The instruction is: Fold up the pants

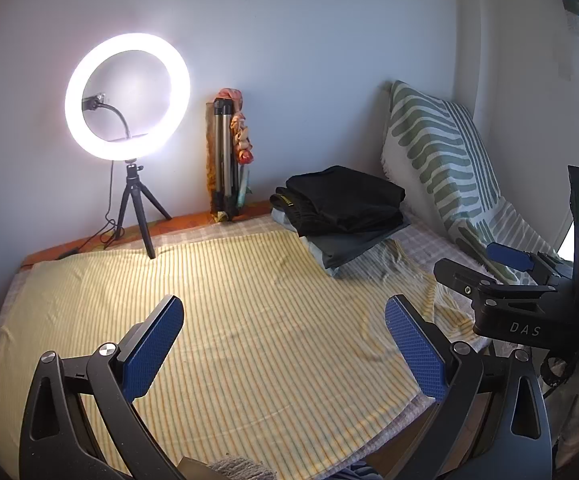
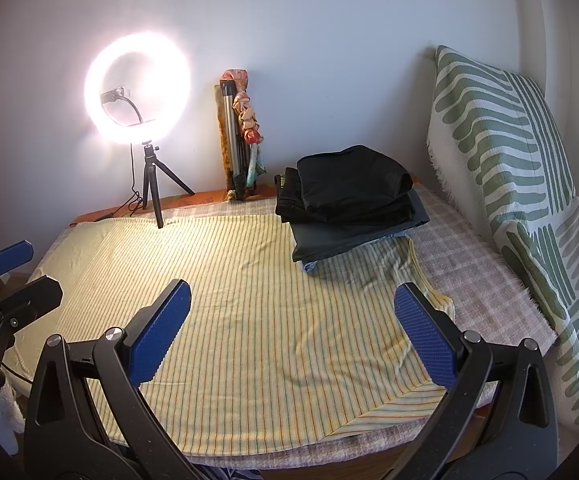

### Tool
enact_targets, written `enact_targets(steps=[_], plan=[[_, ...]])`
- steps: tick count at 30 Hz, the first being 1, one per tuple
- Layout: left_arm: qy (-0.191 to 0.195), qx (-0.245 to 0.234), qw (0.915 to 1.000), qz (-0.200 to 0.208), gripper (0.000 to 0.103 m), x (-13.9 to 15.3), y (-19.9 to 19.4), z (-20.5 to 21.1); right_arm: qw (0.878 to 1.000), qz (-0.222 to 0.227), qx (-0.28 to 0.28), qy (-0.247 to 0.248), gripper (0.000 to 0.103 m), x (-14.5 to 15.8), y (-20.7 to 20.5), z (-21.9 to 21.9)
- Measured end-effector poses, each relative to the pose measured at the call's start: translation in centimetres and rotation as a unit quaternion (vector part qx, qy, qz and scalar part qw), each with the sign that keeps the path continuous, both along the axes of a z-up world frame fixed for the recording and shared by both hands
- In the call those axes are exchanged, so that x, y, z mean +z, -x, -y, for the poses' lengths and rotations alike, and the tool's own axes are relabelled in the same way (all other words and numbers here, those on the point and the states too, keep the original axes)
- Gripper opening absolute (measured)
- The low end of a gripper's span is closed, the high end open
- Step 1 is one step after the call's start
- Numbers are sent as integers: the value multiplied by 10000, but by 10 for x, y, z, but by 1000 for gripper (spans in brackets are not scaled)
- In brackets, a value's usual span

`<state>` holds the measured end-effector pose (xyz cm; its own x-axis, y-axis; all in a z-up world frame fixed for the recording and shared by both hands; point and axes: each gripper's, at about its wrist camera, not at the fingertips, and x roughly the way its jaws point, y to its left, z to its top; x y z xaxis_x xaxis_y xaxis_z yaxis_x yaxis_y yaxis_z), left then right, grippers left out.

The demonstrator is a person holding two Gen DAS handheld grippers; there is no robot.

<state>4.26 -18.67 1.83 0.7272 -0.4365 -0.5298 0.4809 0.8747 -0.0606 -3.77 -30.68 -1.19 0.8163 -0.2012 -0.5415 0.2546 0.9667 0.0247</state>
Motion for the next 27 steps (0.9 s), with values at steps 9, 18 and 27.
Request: enact_targets(steps=[9, 18, 27], plan=[[17, -27, 10000, 3, 101, 0, 1, 1, 10000, -10, 4, -18, 103, -2, 0, -1], [25, -15, 10000, -30, 101, -2, 1, 0, 10000, -21, 6, -21, 103, -3, 0, -2], [14, 25, 10000, -24, 101, -5, 3, 1, 10000, -31, -1, -9, 103, -4, 0, -4]])
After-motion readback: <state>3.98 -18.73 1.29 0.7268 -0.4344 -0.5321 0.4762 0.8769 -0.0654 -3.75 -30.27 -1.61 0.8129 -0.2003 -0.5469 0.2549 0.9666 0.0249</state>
